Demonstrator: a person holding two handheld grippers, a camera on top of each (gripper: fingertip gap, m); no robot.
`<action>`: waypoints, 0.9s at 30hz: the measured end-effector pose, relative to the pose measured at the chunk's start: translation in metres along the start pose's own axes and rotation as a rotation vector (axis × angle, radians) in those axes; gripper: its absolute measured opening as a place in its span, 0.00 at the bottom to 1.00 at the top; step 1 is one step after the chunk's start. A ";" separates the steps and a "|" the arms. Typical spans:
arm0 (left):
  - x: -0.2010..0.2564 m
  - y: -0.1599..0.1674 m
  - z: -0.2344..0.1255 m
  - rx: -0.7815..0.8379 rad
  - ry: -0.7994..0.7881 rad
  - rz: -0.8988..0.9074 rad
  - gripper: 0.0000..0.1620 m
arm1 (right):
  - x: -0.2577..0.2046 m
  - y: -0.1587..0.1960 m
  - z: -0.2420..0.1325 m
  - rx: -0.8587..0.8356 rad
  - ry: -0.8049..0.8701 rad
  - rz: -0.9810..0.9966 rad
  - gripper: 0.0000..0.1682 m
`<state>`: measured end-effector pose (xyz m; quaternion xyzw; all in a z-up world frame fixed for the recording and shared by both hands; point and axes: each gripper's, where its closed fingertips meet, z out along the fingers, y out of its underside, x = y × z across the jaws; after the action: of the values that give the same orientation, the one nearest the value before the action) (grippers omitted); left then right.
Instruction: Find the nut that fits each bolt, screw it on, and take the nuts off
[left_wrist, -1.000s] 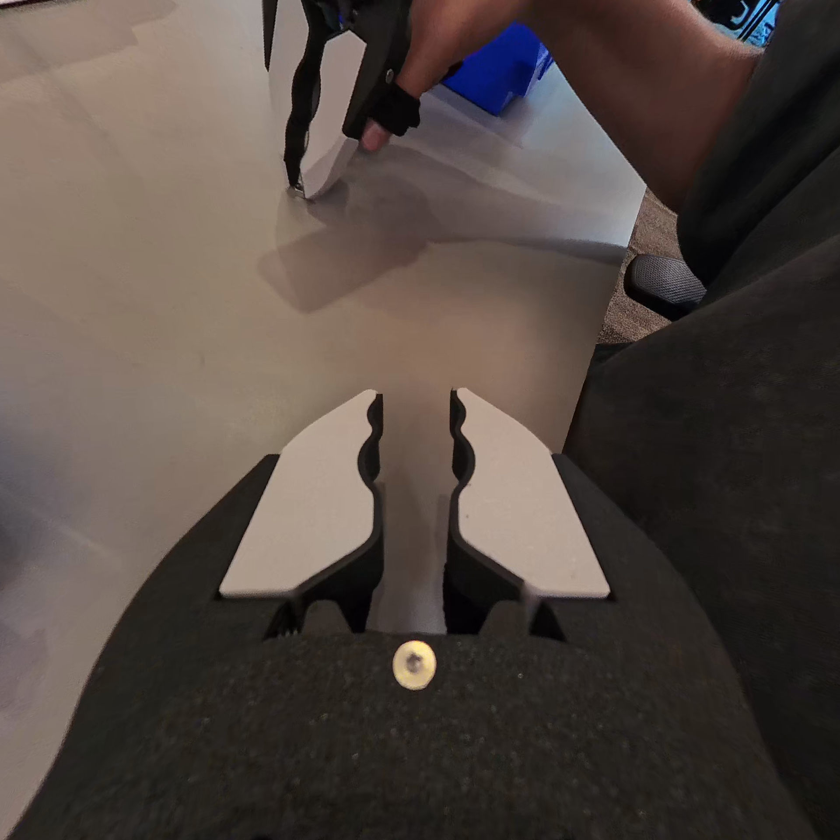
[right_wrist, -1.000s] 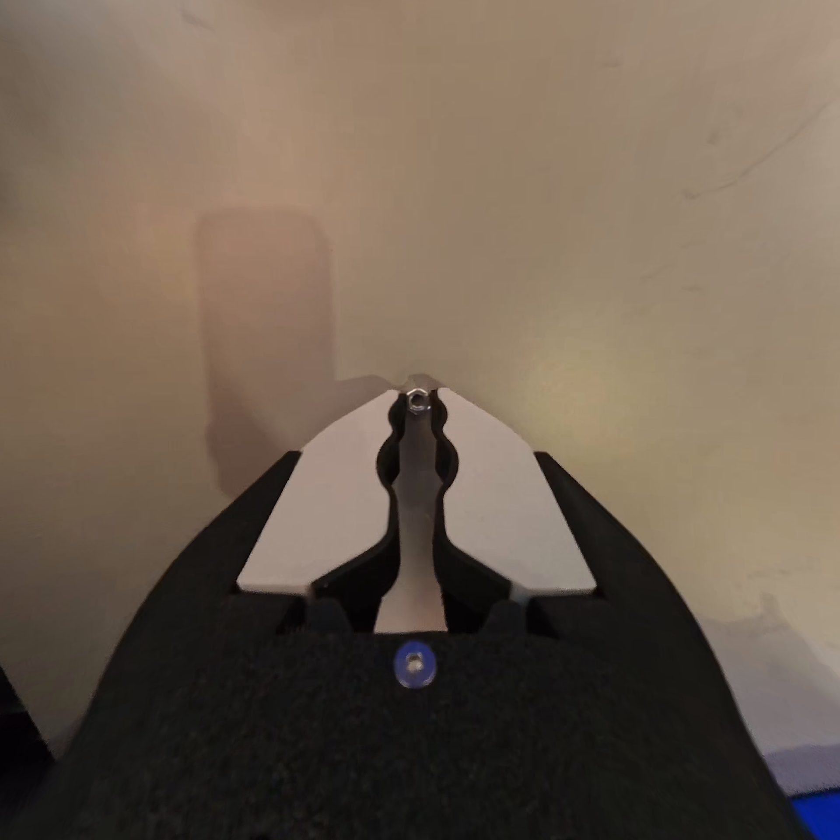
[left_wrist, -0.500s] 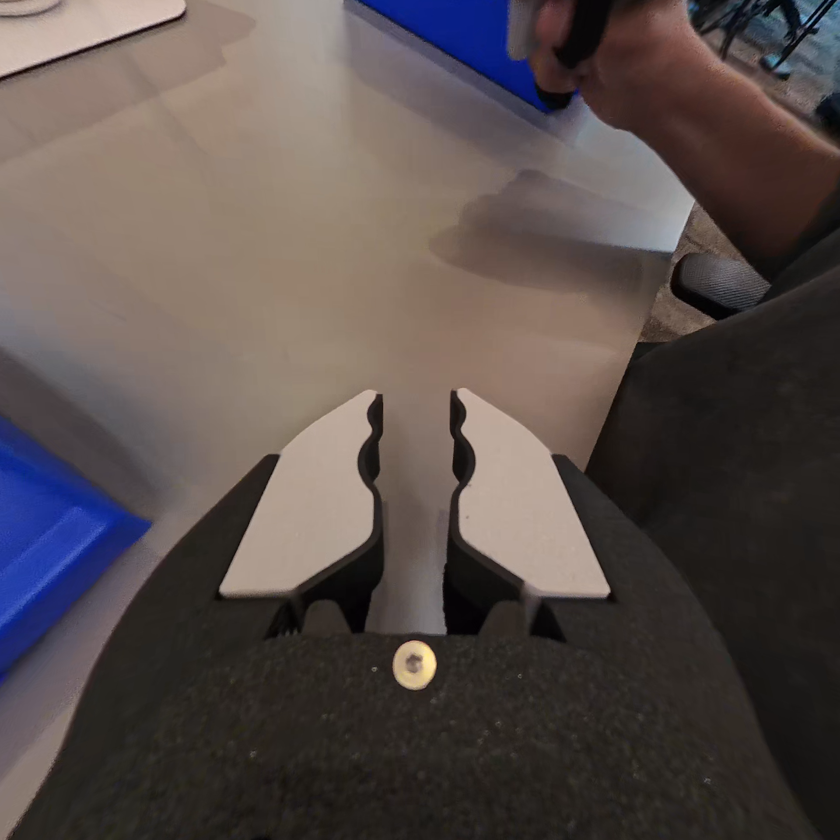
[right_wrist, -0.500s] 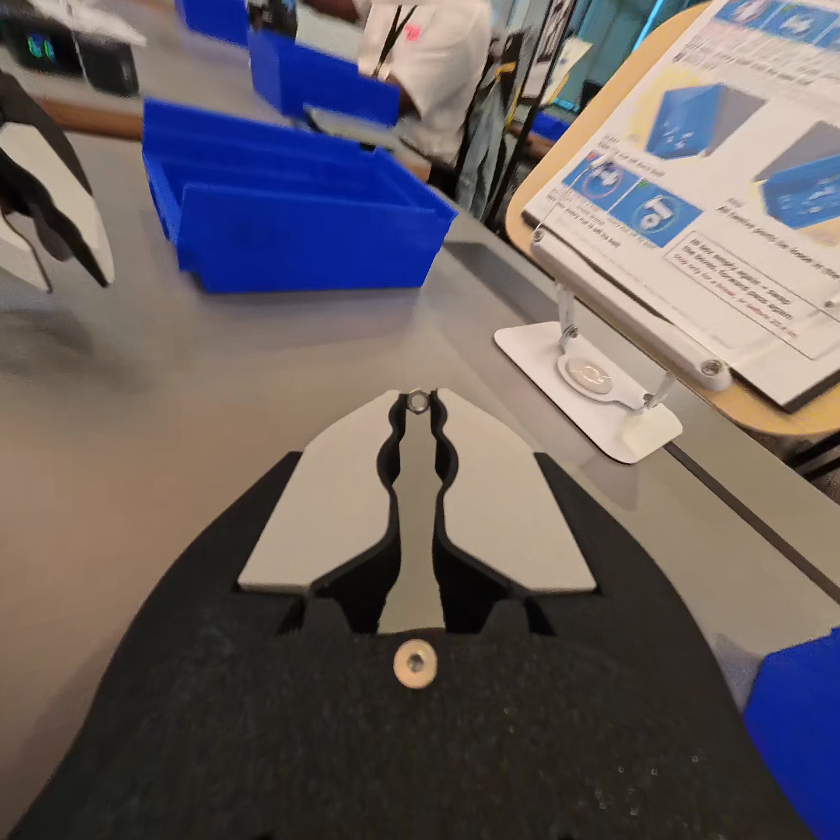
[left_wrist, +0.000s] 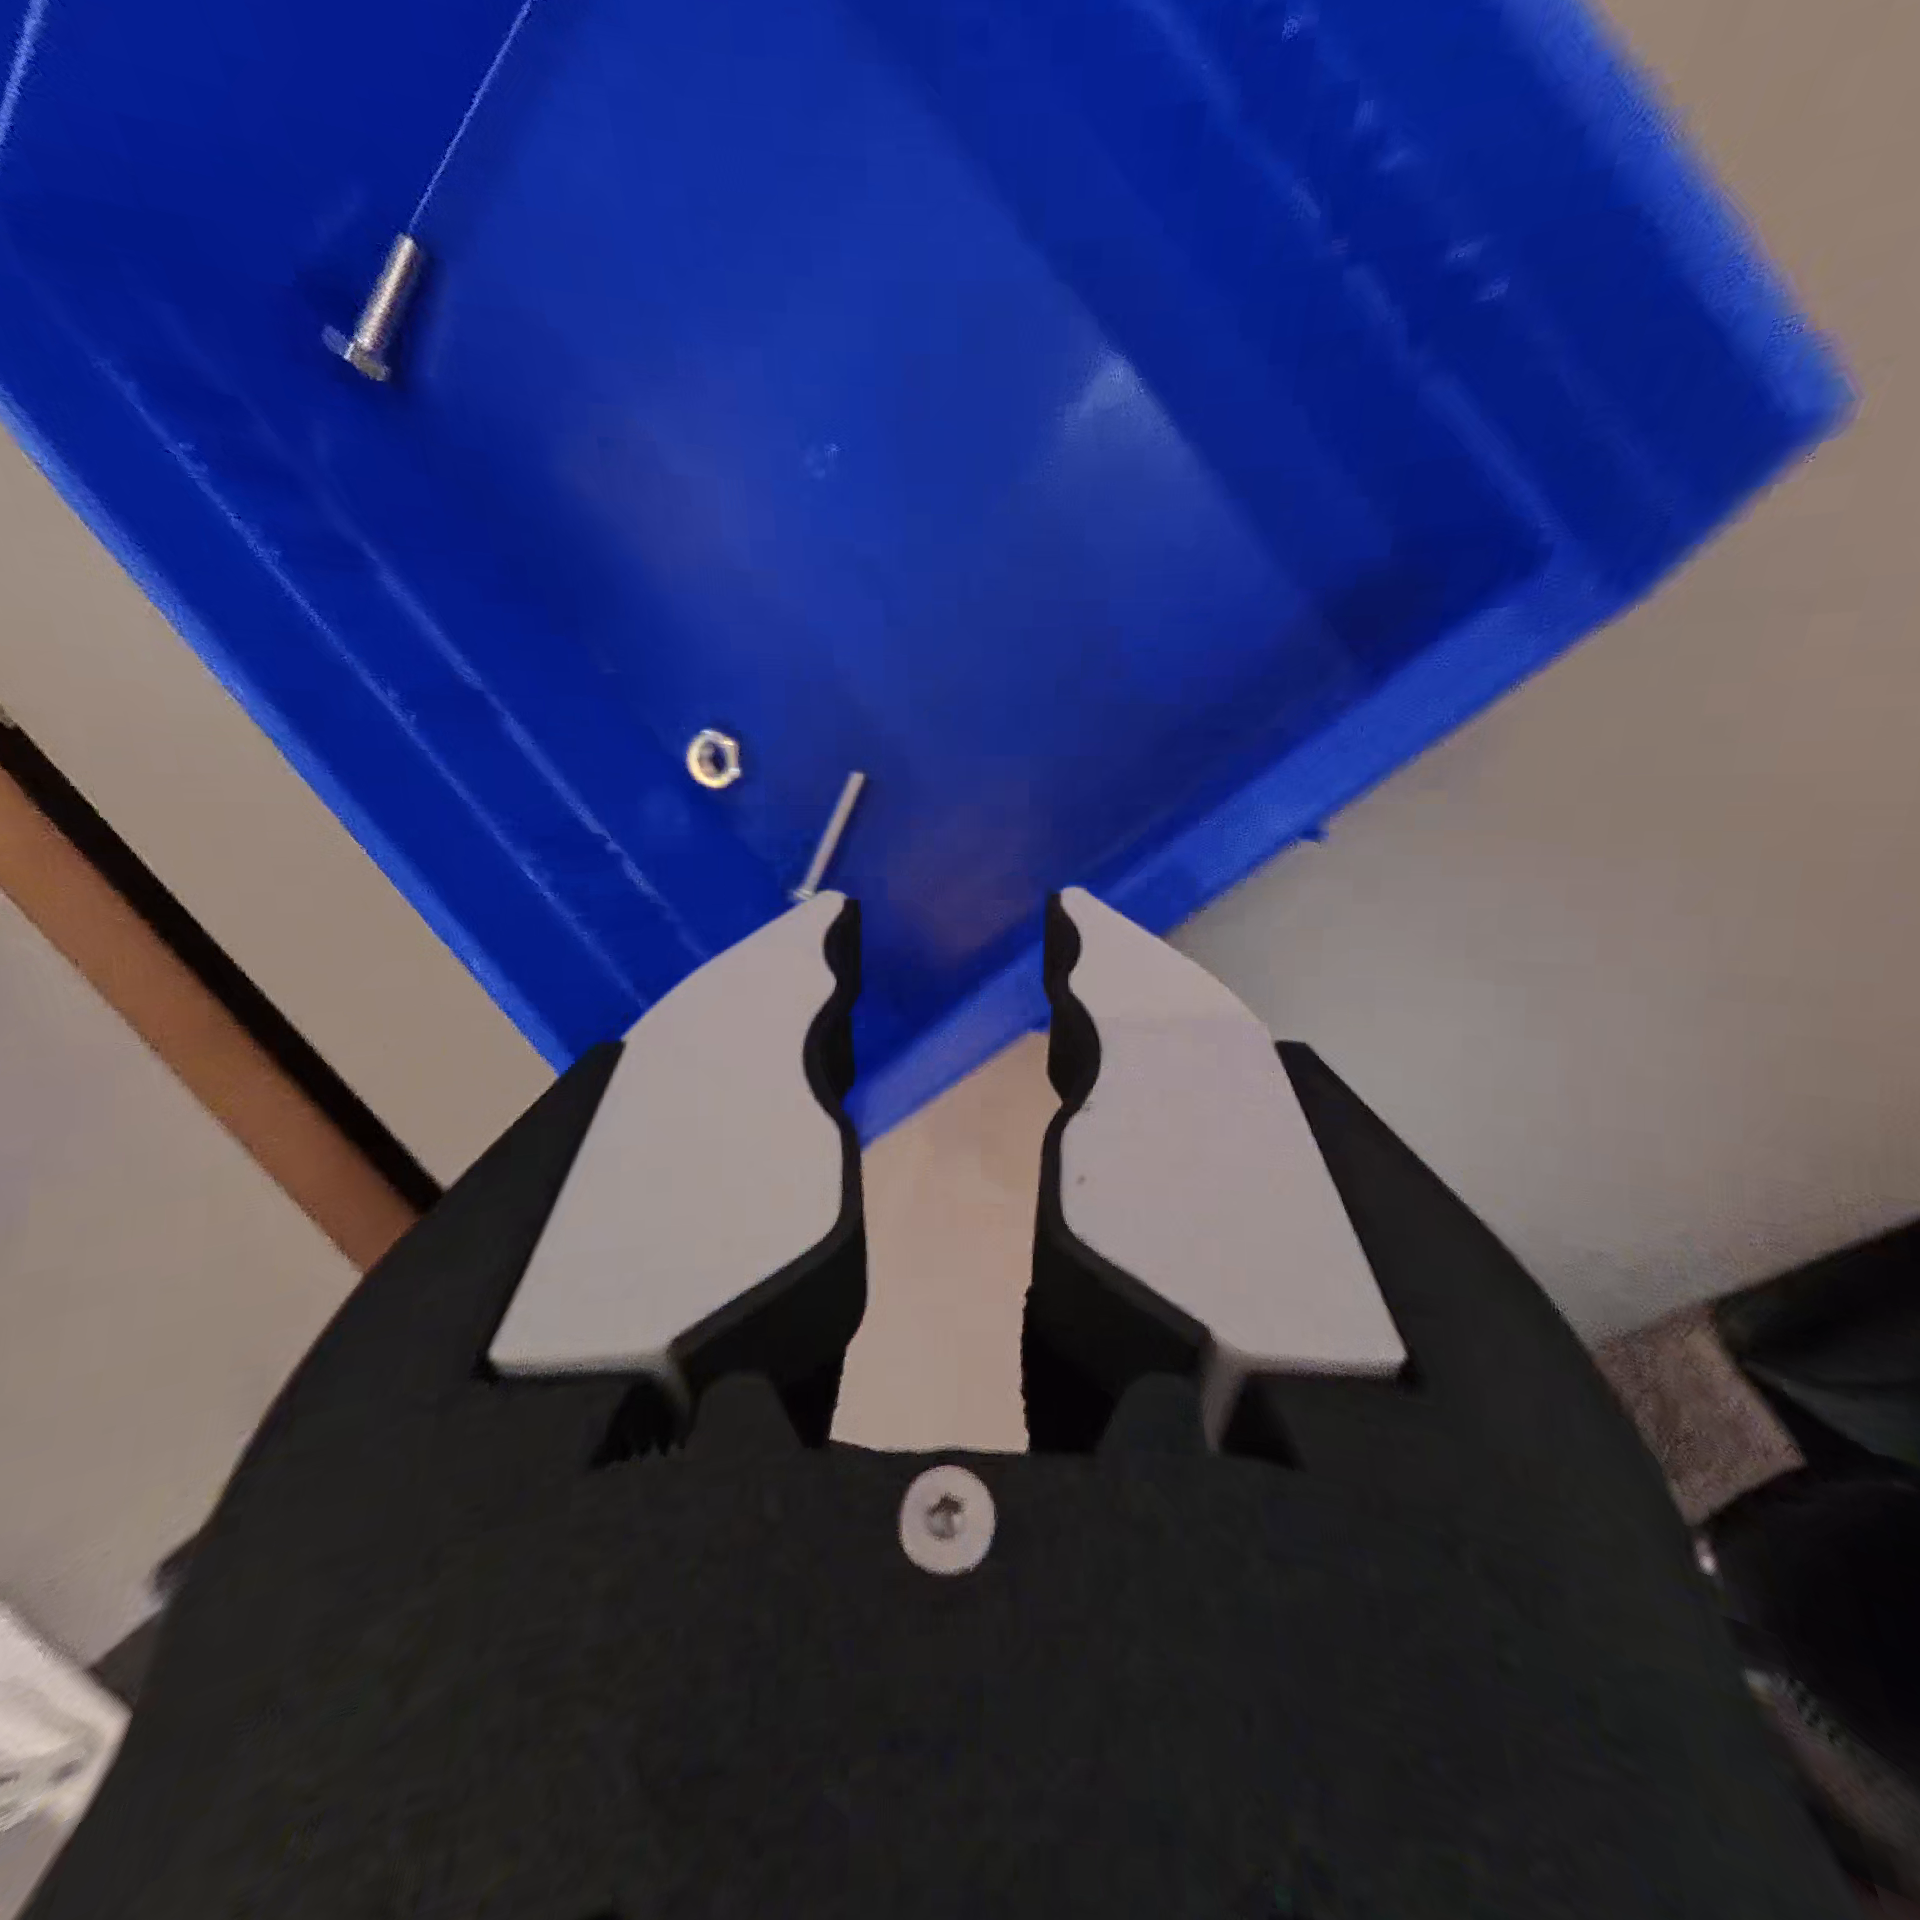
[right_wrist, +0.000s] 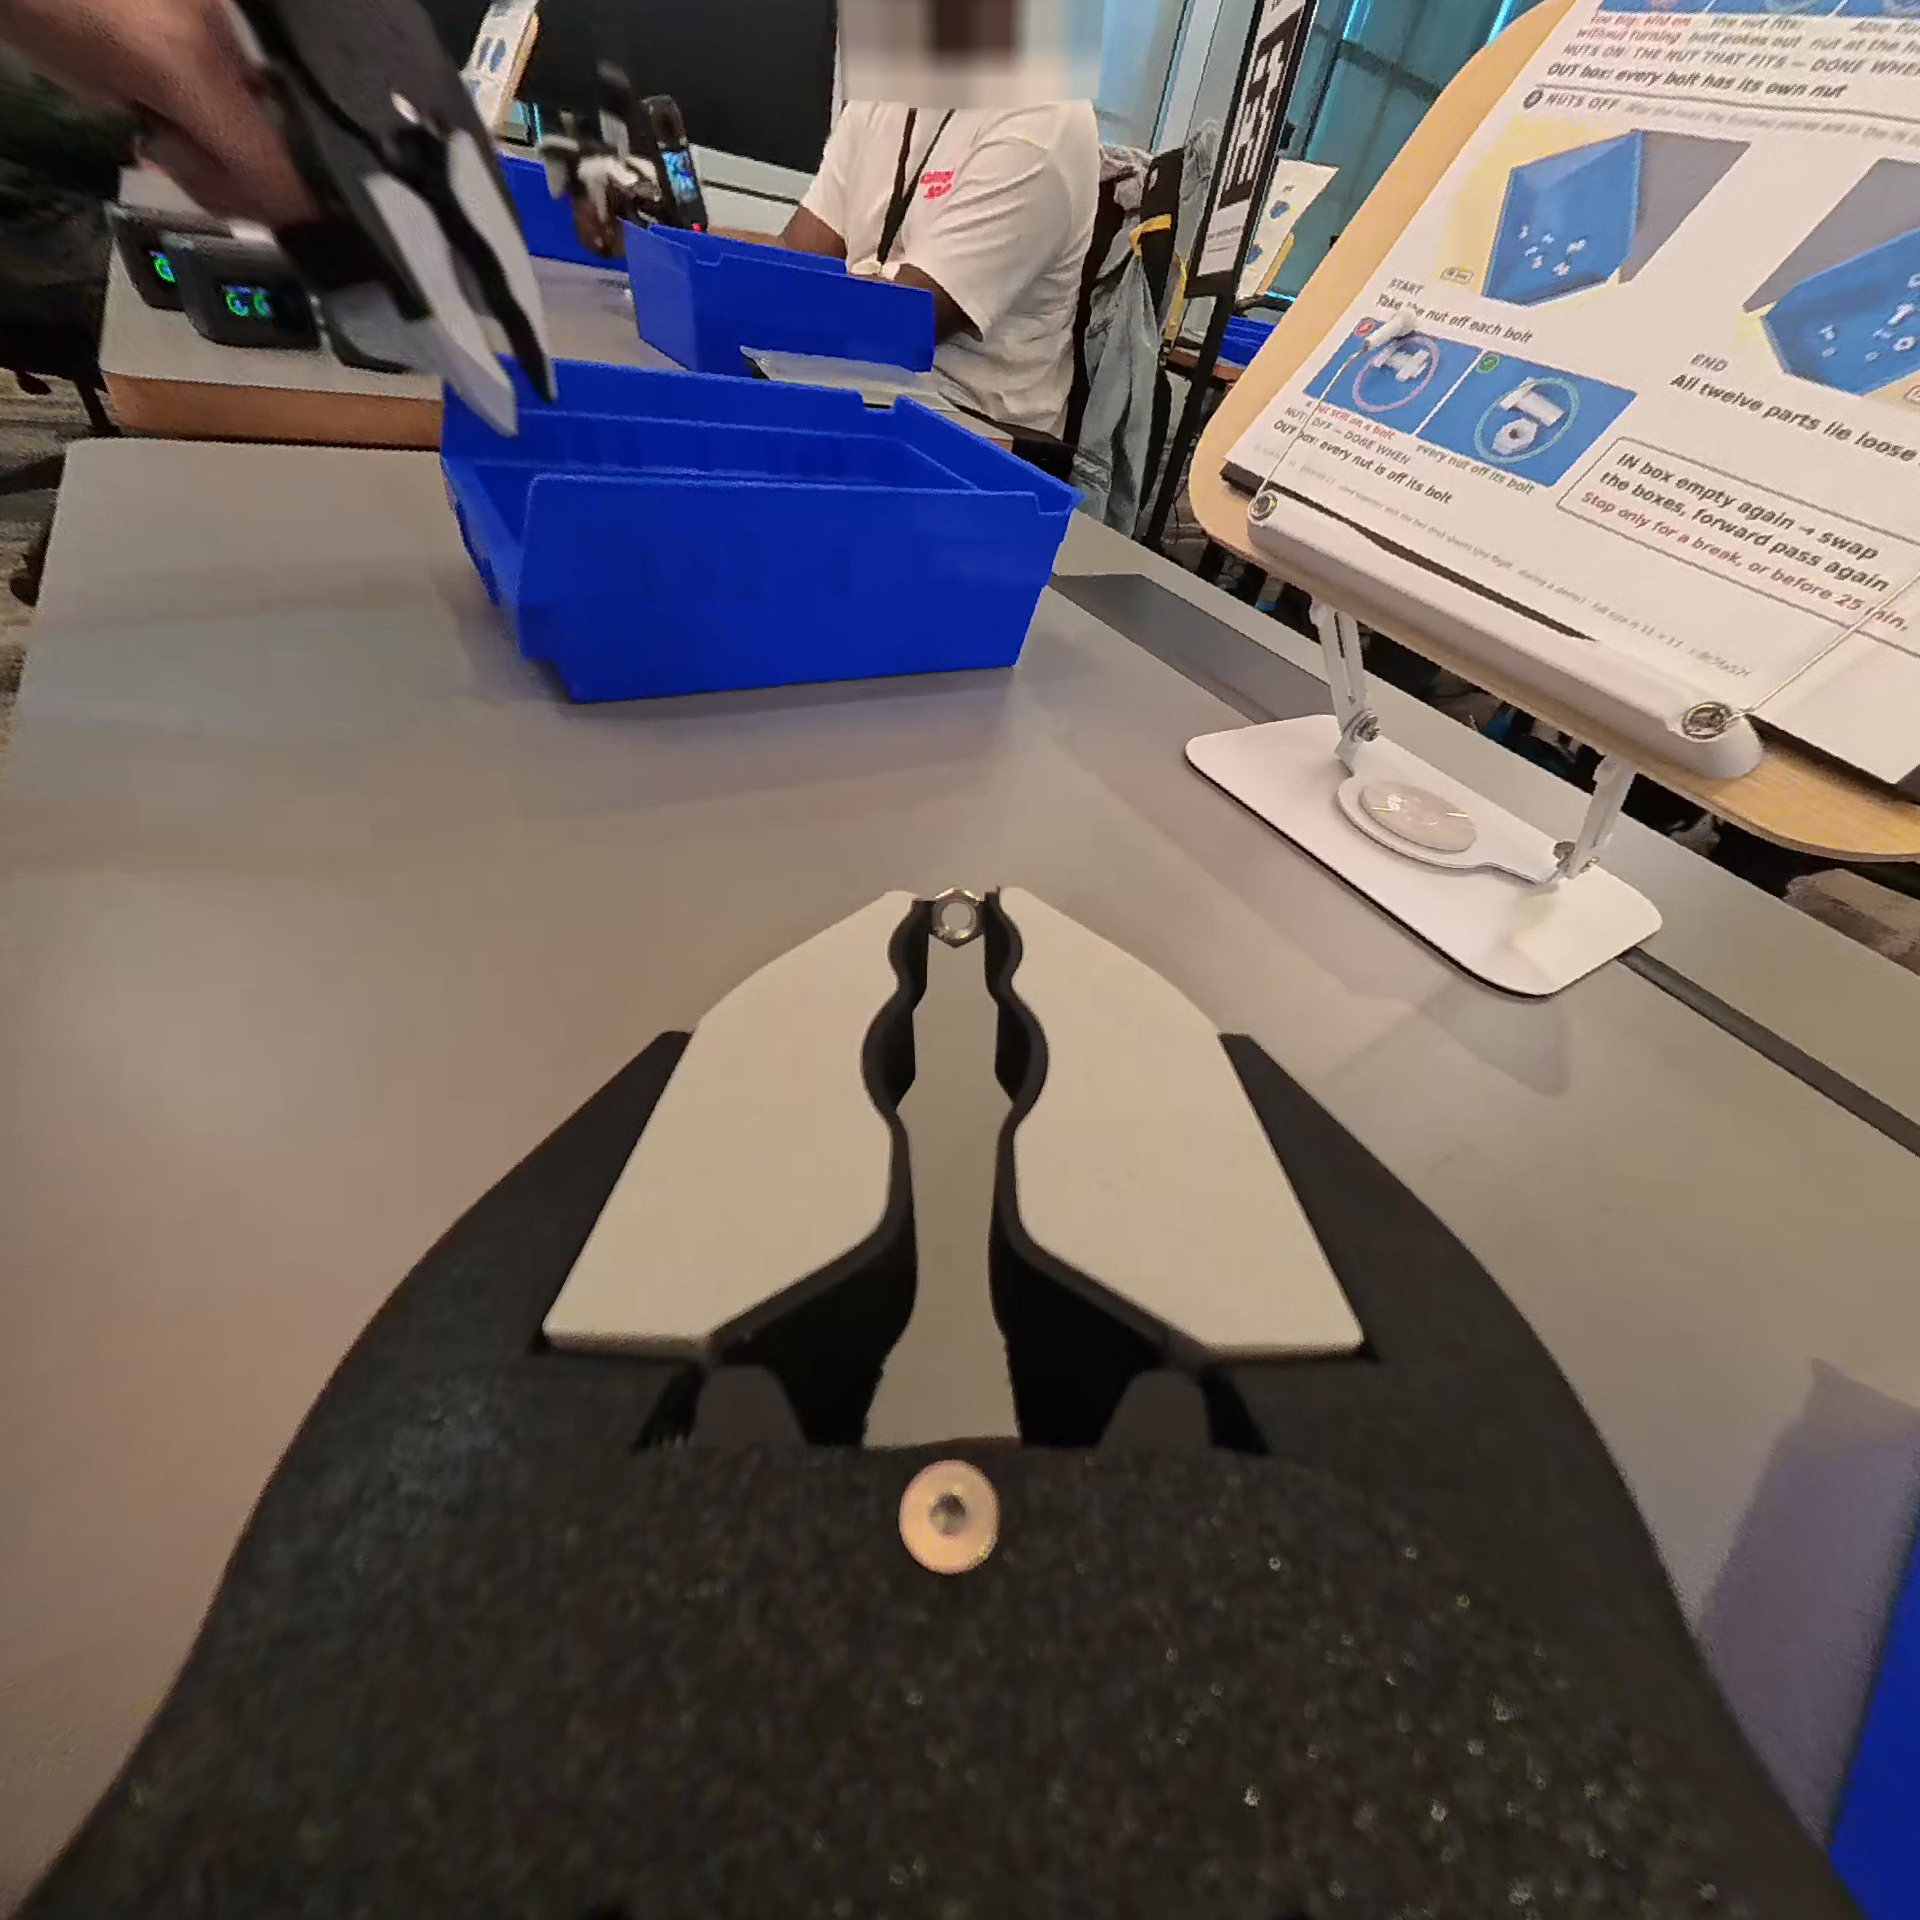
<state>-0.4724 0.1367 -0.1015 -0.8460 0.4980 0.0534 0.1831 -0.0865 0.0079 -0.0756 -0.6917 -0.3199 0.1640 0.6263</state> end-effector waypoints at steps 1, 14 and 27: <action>-0.008 -0.002 0.009 -0.049 -0.006 0.037 0.21 | 0.000 0.000 -0.001 0.005 -0.002 0.006 0.06; -0.031 0.013 0.086 -0.533 0.112 0.309 0.19 | -0.009 0.003 0.000 -0.012 -0.032 0.002 0.06; -0.025 0.015 0.098 -0.496 0.128 0.248 0.03 | -0.011 0.002 0.001 -0.018 -0.034 -0.007 0.06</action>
<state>-0.4890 0.1856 -0.1892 -0.7992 0.5799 0.1419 -0.0695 -0.0946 0.0013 -0.0791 -0.6933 -0.3344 0.1705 0.6151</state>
